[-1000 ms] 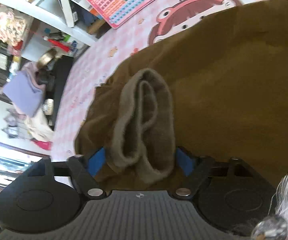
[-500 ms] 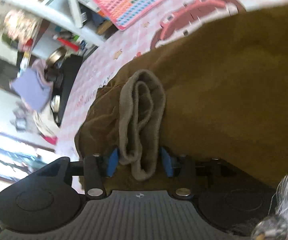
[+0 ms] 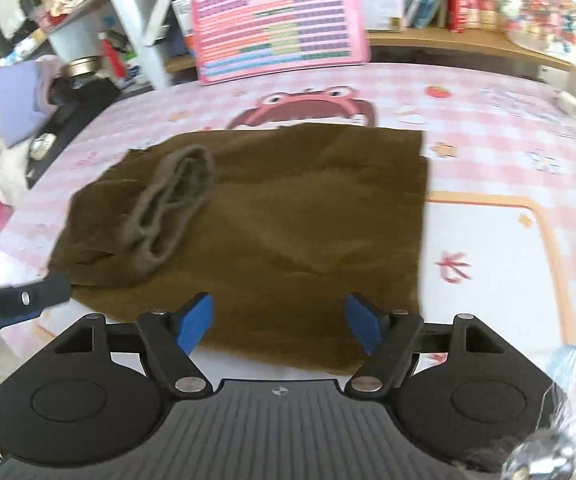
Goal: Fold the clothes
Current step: 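Move both open grippers back above the folded trousers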
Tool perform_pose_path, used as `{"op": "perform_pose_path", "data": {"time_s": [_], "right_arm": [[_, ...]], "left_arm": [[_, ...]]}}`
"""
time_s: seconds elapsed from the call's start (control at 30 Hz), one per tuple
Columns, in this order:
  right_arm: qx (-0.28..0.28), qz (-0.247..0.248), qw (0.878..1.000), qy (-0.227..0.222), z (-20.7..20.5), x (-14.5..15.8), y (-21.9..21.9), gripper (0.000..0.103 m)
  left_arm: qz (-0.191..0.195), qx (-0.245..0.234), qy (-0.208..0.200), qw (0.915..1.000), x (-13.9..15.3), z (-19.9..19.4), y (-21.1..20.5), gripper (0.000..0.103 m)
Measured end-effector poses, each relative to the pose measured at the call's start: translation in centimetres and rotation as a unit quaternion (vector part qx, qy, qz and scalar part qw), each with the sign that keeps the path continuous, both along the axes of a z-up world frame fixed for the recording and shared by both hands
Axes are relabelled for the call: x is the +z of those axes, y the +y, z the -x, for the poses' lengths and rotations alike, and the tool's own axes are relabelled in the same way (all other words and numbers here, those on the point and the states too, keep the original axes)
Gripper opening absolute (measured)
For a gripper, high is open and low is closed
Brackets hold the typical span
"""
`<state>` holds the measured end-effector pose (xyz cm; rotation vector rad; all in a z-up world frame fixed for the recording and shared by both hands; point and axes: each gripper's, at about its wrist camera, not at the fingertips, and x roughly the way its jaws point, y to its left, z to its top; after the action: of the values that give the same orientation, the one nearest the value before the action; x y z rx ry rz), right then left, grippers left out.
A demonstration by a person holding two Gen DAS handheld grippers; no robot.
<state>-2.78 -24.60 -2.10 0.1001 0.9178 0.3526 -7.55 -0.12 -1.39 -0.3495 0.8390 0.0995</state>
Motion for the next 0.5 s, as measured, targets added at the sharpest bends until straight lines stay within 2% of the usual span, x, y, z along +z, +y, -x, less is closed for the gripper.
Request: {"op": "perform_pose_path", "data": {"time_s": [0.07, 0.27, 0.5], "right_arm": [[-0.006, 0.008, 1.000, -0.005, 0.5, 0.1, -0.1, 0.074], [-0.014, 0.028, 0.999, -0.033, 2.1, 1.0, 0.8, 0.077], [-0.029, 0.040, 0.998, -0.036, 4.8, 1.6, 2.8, 0.079]], "left_arm": [[-0.017, -0.017, 0.003, 0.9997, 0.1, 0.0, -0.9, 0.079], [-0.028, -0.047, -0.017, 0.9984, 0.7, 0.6, -1.2, 0.080], [-0.033, -0.059, -0.028, 0.9973, 1.3, 2.7, 0.5, 0.081]]}}
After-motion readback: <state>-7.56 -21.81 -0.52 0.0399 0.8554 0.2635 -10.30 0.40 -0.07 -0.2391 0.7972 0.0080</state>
